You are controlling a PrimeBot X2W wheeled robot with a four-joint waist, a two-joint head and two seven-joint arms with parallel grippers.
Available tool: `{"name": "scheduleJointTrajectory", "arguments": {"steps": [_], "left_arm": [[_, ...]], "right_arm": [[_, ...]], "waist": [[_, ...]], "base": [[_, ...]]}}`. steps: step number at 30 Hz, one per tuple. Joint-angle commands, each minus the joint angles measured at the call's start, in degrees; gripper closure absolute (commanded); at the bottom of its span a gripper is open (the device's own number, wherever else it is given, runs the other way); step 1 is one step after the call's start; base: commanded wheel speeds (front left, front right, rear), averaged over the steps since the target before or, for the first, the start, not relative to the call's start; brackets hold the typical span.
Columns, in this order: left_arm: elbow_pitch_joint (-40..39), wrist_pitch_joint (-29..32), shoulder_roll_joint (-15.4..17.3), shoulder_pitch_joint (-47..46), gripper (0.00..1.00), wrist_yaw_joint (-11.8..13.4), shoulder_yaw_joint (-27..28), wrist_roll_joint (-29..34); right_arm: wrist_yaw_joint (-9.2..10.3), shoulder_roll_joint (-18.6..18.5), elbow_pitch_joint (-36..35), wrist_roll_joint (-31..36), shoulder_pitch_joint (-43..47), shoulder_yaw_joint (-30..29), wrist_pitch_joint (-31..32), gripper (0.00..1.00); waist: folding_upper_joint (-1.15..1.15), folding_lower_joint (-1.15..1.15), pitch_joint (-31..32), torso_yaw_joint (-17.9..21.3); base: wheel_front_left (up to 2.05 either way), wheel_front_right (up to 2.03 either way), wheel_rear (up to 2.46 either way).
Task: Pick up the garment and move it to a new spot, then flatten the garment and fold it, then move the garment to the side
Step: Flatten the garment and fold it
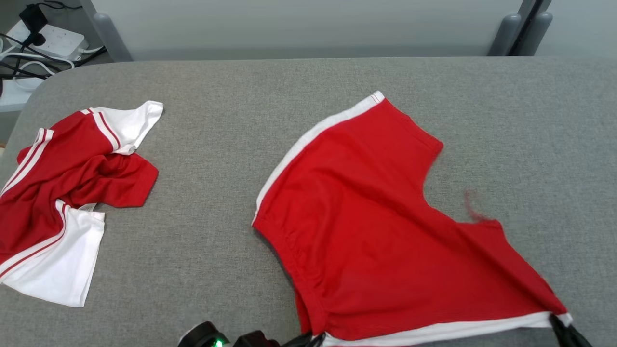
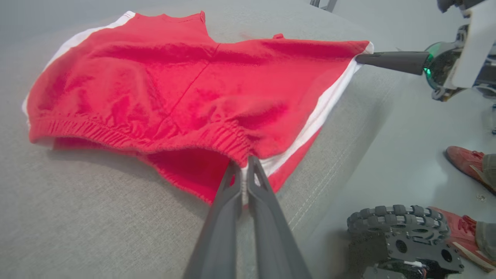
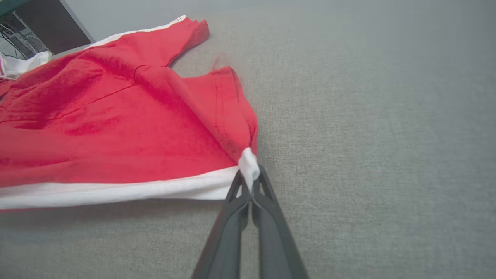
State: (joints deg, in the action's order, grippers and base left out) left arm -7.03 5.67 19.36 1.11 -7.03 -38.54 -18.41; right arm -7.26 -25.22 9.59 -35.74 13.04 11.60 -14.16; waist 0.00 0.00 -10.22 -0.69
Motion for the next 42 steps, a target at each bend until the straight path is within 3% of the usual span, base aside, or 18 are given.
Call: {"name": "scheduleJointTrajectory", "arguments": {"steps": [1,9,19,28,42], "left_arm": [[-3.0,1.1,1.0,-0.1,1.0,-0.2,1.4,-1.1],[-12.6,5.4,1.8,2.5,1.0,1.9,3.8,-6.5],[-8.5,4.1,0.2,-3.2,1.0,1.6,7.8,-11.0],[-1.2,0.2,-4.4,-9.7,1.0,3.0,12.4,-14.6],[15.6,-2.6,-10.9,-19.8,1.0,2.4,13.5,-18.1]], "right_arm": [[-0.23,-2.8,-1.7,-0.1,1.5,-0.8,-0.8,1.0],[-0.23,-6.0,-6.8,-0.6,5.0,-5.3,-0.8,1.0],[-0.23,-7.0,-4.9,2.8,-11.1,-1.9,6.9,1.0],[-0.23,-4.9,3.8,4.4,-30.2,3.3,14.7,1.0],[-0.23,-1.6,25.9,2.0,-55.9,18.9,16.1,1.0]], "waist": [[0.0,0.0,0.2,-0.2],[0.0,0.0,0.6,-0.6],[0.0,0.0,-1.0,-2.5],[0.0,0.0,-3.4,-5.0],[0.0,0.0,-7.6,-9.2]], "base": [[0.0,0.0,0.0],[0.0,0.0,0.0],[0.0,0.0,0.0],[0.0,0.0,0.0],[0.0,0.0,0.0]]}}
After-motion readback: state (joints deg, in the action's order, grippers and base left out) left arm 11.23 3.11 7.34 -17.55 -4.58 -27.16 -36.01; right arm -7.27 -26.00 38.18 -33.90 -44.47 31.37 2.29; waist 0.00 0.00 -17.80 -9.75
